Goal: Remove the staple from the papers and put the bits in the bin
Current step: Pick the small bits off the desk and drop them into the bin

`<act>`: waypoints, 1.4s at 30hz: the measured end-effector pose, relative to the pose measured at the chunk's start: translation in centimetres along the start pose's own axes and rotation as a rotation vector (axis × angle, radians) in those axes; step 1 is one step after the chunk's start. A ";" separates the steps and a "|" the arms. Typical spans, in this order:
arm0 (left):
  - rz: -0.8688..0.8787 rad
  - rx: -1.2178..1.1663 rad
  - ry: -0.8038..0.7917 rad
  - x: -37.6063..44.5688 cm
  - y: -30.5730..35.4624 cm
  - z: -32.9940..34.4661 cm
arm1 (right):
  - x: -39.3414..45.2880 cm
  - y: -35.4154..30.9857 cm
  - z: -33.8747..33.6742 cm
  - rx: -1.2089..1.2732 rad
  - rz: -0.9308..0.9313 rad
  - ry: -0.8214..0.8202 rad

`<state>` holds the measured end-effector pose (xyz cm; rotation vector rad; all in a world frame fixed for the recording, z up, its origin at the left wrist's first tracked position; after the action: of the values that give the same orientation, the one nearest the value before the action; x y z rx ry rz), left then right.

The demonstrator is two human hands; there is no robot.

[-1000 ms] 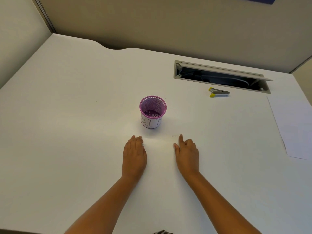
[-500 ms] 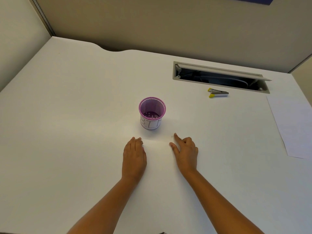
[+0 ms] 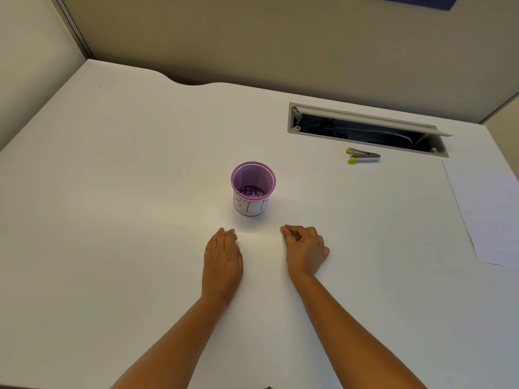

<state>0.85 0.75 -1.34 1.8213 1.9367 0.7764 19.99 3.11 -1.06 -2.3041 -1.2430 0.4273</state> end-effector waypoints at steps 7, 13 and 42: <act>0.002 -0.014 0.019 0.1 0.2 -0.1 | 0.3 -0.8 0.2 -0.117 -0.125 -0.031; 0.000 -0.019 0.014 0.1 0.2 -0.1 | 2.1 -0.8 -0.6 0.090 0.064 -0.162; 0.012 0.015 0.020 0.0 0.2 -0.1 | 6.4 -16.5 -3.8 -0.231 -0.622 -0.381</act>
<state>0.92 0.78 -1.12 1.8429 1.9505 0.7884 13.86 15.24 10.88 -1.9064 -2.1976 0.5247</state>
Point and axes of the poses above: each hand's wrist, its own x-axis towards the middle knuckle, its own z-axis out of the palm, y = z × x, the point moved 6 cm from there along x, towards the middle knuckle, and after that the axes turned 4 degrees about -x, right-handed, at the moved point
